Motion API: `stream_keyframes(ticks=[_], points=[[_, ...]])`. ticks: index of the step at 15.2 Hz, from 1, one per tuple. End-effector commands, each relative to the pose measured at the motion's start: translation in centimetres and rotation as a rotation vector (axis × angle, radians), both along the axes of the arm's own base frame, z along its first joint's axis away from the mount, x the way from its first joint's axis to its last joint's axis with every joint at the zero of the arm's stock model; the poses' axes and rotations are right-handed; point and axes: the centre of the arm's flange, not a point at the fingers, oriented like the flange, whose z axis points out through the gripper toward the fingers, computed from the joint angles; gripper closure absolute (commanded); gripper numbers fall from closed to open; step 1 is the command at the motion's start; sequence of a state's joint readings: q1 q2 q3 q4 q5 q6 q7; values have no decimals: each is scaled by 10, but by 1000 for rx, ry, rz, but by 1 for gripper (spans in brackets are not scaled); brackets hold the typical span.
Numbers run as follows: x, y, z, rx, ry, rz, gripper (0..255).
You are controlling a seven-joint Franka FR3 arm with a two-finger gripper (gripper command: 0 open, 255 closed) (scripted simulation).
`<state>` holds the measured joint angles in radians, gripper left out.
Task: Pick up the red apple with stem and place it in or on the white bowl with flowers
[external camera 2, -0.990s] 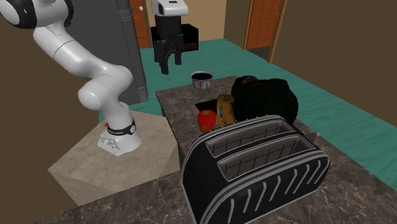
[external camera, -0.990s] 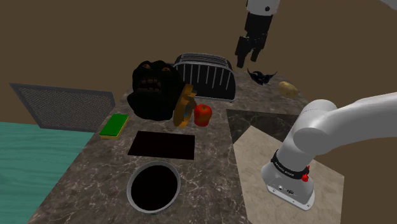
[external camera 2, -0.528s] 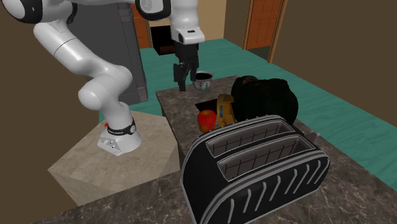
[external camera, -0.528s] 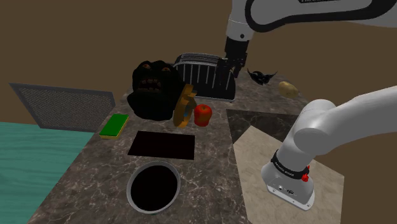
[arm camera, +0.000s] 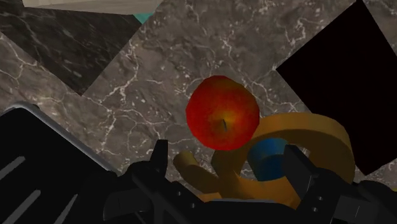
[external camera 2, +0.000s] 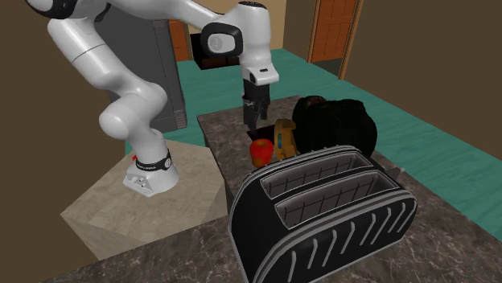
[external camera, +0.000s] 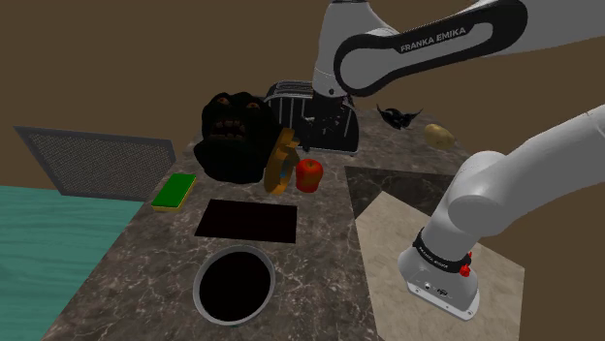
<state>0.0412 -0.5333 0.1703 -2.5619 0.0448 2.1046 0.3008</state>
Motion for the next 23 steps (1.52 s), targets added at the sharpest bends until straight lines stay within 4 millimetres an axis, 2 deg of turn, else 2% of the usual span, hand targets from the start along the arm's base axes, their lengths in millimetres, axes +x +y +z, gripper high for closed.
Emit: stream_keyframes(ticks=[1, 8, 16, 17, 23], points=[[8, 6, -13, 3, -8, -4, 0], [11, 5, -53, 3, -8, -4, 0], [11, 5, -53, 3, -8, -4, 0], [11, 5, -53, 3, -8, -4, 255], [11, 5, -53, 3, -8, -4, 255]])
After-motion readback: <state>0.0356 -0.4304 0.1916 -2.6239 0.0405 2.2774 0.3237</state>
